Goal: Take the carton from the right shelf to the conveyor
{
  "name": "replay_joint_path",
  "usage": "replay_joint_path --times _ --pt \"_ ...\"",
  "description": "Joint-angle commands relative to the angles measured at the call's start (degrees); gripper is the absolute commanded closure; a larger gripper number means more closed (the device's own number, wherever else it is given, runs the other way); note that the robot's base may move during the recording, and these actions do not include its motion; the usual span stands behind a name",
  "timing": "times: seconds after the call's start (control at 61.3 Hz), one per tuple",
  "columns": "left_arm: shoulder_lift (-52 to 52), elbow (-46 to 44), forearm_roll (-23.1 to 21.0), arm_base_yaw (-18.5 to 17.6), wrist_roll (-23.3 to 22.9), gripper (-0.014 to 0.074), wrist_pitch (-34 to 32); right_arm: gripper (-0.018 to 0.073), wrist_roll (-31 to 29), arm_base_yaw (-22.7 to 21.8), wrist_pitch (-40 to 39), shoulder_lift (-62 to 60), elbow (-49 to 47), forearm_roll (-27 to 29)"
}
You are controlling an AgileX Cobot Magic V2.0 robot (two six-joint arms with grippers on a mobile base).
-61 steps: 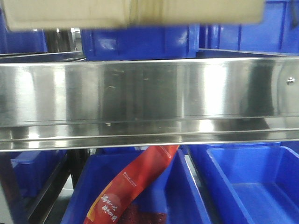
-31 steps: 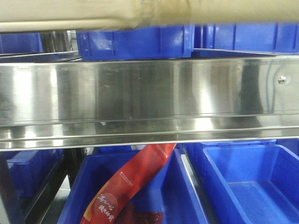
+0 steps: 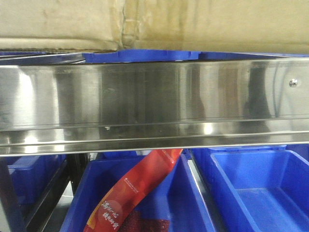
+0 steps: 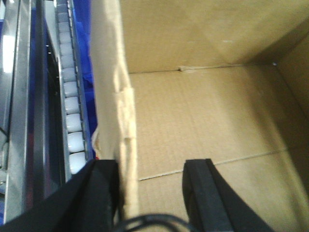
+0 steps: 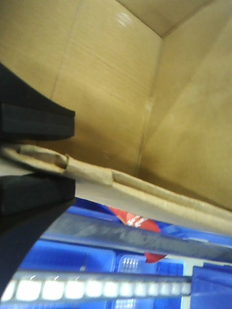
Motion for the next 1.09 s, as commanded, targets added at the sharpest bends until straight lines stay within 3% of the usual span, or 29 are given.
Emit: replay_joint_path --times 0.0,1.077 --pt "-1.63 -0.49 -1.46 -0.42 2.0 0.0605 -0.43 0.0628 -1.68 -0.53 -4.77 0.4 0.01 -1.48" --pt "-1.63 -0.49 -1.46 -0.42 2.11 0.0605 -0.43 0.0628 -1.68 -0.53 -5.02 0.54 0.01 -1.1"
